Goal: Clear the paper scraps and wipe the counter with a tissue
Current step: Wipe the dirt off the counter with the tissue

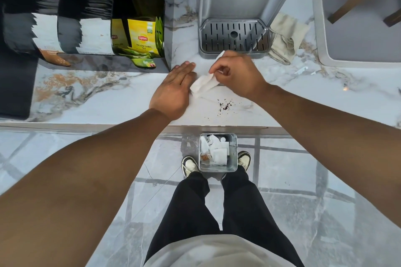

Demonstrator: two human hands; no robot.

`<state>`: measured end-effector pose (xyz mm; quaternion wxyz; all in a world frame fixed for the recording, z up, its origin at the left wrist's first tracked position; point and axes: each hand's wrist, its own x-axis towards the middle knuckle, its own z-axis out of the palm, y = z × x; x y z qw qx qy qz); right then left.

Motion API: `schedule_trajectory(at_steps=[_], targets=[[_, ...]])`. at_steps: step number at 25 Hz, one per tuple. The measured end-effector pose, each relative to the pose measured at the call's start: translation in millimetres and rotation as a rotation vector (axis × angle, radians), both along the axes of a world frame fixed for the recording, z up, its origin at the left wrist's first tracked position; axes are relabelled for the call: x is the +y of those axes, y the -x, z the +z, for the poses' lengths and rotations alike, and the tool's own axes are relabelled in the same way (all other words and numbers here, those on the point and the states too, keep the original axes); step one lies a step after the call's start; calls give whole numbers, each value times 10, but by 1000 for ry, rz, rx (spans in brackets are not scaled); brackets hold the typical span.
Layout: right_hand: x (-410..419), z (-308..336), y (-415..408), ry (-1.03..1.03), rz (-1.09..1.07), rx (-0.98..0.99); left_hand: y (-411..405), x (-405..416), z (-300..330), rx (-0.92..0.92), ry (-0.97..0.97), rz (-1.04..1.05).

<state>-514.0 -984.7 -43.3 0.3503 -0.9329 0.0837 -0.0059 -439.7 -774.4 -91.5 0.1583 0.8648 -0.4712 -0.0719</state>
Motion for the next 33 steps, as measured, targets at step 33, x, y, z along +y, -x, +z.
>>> schedule_trajectory(at_steps=[33], targets=[[83, -284, 964, 156, -120, -104, 5, -4, -78, -29, 43, 4]])
